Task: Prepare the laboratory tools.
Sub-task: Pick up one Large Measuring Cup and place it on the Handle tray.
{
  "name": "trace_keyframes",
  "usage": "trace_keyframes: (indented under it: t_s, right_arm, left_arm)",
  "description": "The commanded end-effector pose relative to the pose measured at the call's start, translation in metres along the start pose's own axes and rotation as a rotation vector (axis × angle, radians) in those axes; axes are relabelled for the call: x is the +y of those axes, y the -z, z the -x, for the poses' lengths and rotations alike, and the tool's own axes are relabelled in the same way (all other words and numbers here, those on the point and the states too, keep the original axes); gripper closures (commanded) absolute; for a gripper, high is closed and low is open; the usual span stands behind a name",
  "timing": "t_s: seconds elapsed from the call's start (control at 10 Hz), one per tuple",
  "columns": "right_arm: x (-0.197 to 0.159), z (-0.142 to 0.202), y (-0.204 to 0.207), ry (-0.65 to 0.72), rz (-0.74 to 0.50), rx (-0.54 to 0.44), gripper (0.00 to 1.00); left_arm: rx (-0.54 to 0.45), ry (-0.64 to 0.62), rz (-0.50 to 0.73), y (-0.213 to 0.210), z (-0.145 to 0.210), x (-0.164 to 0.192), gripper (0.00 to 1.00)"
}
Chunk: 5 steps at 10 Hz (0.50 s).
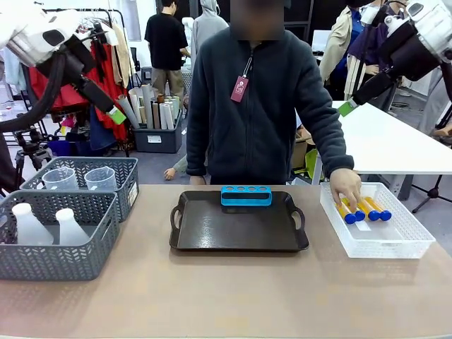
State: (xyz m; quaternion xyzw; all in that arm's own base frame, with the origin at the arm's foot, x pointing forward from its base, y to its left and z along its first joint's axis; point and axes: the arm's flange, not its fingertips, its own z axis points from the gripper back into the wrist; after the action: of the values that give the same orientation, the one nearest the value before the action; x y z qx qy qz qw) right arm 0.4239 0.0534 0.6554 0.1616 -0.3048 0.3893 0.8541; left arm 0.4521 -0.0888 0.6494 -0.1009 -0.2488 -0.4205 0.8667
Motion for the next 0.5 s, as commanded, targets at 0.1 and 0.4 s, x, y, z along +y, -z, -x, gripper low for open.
trace_keyframes:
  t_s: [0.1, 0.4]
  right_arm:
    - [-0.001, 0.000, -0.001, -0.007, -0.012, -0.004, 0.00]
    - [-0.001, 0.000, -0.001, -0.007, -0.012, -0.004, 0.00]
  left_arm:
    - [0.181, -0.113, -0.108, 0.010, -0.007, 0.033, 0.00]
    - [0.277, -0.254, -0.195, 0.054, 0.001, 0.070, 0.00]
